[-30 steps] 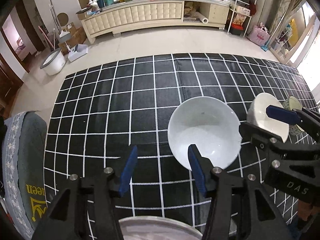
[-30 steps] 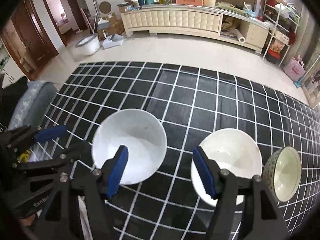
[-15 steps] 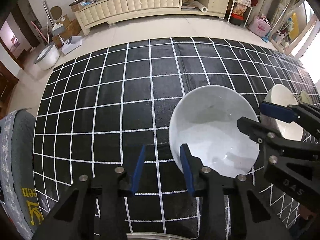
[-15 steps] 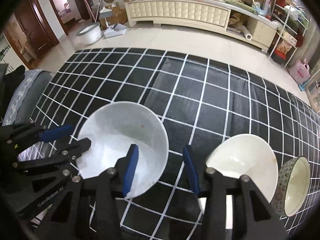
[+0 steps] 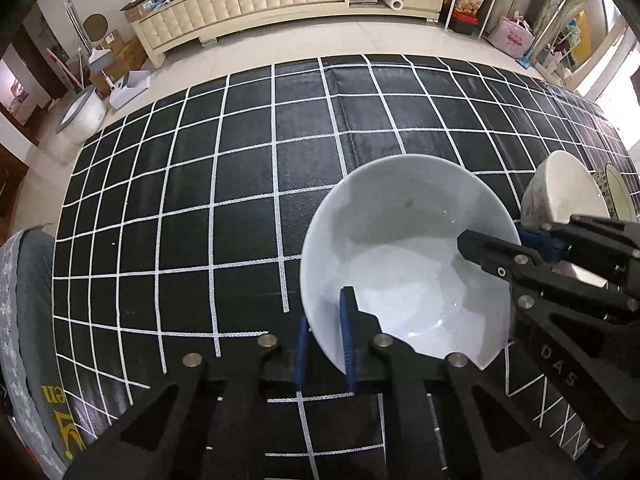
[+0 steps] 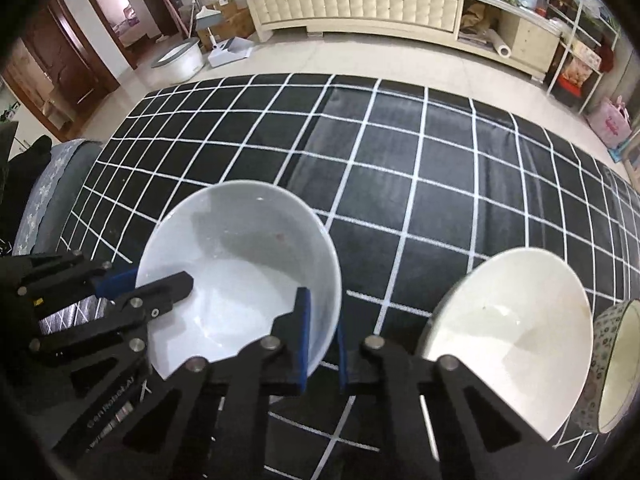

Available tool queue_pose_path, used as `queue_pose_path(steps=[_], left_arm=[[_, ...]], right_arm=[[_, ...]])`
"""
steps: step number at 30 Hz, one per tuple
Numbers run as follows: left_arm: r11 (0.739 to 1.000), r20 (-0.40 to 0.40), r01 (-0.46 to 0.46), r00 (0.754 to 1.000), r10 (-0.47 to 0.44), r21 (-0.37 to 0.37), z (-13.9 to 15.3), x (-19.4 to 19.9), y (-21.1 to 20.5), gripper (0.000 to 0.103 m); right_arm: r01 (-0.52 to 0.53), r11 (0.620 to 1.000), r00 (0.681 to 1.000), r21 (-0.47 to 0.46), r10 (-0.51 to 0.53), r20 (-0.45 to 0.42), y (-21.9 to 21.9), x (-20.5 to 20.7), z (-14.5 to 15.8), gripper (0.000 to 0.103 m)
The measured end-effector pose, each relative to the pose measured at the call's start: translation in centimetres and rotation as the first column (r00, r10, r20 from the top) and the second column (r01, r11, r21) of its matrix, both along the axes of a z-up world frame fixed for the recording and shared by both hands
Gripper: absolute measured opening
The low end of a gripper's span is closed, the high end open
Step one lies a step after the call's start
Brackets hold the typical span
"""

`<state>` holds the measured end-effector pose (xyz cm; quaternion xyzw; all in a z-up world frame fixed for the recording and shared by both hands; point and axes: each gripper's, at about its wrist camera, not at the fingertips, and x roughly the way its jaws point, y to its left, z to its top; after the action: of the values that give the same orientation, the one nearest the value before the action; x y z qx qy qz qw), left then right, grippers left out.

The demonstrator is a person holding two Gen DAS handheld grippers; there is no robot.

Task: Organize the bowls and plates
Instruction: 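Close both tools on the rim of the red-logo bowl, then lift the red-logo bowl and carry it beside the plate stack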

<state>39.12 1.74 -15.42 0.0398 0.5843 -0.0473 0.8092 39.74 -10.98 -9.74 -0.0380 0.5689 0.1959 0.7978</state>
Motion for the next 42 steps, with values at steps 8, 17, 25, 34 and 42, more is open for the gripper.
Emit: queue_pose_path(steps=[8,17,25,34,42], left_arm=[[1.000,0.001,0.011,1.000,-0.011,-0.006,0.5,-0.5,0.2,0.012],[0.999,0.071,0.052,0.996,-0.052,0.003,4.8,-5.1,-2.0,0.012],[0.998,0.094,0.047,0.995,-0.044,-0.031,7.9,-9.9,-2.6,0.011],[0.996,0.099,0.078,0.992,-0.073,-0.048,8.5,-15.7,-5.3,0.011],[0.994,0.066,0.105,0.993,-0.102,-0.038,5.9,-19.5,-6.8,0.011]], right_arm=[[0.026,0.999,1.000,0.019,-0.025,-0.008,-0.7,-1.1,0.7,0.013],[0.055,0.998,0.998,0.007,-0.056,0.041,-2.6,-5.3,5.3,0.012],[0.085,0.996,0.994,0.018,-0.086,0.073,-4.4,-10.5,8.1,0.012],[0.129,0.992,0.989,-0.001,-0.129,0.078,-6.6,-16.0,8.1,0.012],[0.150,0.989,0.989,-0.004,-0.150,0.016,-7.9,-19.9,5.0,0.012]])
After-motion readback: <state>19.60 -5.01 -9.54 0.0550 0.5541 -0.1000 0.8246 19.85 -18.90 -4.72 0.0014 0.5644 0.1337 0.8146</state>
